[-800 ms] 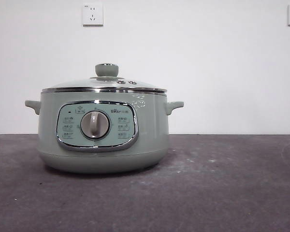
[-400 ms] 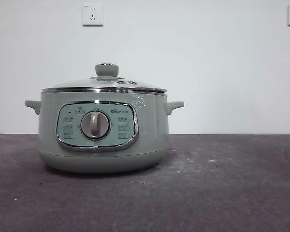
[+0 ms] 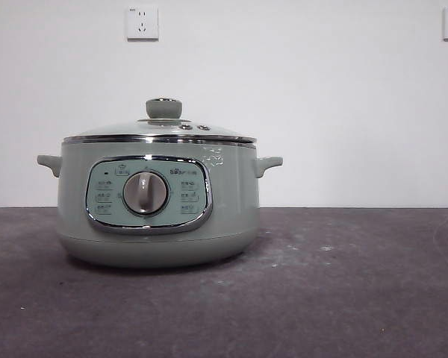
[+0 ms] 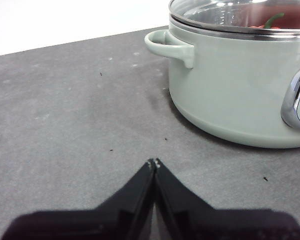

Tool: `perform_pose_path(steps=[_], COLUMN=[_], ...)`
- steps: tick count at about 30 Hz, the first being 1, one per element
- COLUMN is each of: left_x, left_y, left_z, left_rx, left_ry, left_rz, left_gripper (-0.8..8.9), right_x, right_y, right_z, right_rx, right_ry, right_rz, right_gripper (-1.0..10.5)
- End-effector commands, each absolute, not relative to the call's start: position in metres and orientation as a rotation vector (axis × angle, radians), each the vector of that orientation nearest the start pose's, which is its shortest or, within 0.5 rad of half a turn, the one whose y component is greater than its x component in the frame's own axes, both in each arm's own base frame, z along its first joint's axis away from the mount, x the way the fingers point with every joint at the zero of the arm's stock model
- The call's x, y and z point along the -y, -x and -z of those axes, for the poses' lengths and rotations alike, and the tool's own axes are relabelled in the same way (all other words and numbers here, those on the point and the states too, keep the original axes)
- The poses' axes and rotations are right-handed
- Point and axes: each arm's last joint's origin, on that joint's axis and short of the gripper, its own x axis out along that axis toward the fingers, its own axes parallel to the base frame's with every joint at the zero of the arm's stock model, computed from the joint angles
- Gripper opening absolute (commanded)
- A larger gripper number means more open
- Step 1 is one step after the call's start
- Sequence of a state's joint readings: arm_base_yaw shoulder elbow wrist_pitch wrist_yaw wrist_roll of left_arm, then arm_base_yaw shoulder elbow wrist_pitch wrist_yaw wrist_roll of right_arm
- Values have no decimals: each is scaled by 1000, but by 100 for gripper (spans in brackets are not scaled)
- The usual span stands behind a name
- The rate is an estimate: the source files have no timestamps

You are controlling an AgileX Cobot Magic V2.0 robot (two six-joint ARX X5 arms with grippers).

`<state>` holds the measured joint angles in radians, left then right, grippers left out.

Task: Pick up the pumpkin,open the lid,put the pumpkin in the pot,close the lid

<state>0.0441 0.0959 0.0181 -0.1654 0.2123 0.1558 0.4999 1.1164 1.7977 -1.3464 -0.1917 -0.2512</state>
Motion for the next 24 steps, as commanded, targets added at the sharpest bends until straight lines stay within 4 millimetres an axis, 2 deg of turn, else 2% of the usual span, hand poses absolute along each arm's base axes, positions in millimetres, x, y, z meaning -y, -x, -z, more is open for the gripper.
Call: perform_pose_path(steps=[1, 6, 10, 13, 19, 24], left_x=[1, 1, 1, 1, 1, 1], left_y=[-100, -100, -100, -100, -100, -100], left_z=[-141, -141, -141, -141, -141, -141], left_rx=[-242, -242, -242, -242, -242, -242], left_ry=[-116, -116, -116, -116, -116, -116], left_rz=[183, 183, 183, 183, 183, 183], left_gripper=[-4, -4, -4, -4, -4, -4], right_x=[-54, -29, -19, -15, -12, -8], right_y=[-103, -85, -77, -78, -85, -92], right_z=[-494, -497, -479, -452, -378, -315], right_rx=[-448, -256, -149, -73, 38, 56], right_ry=[231, 155, 146, 146, 155, 86], right_rz=[-757, -598, -484, -431, -376, -224], right_gripper=[1, 1, 1, 1, 1, 1])
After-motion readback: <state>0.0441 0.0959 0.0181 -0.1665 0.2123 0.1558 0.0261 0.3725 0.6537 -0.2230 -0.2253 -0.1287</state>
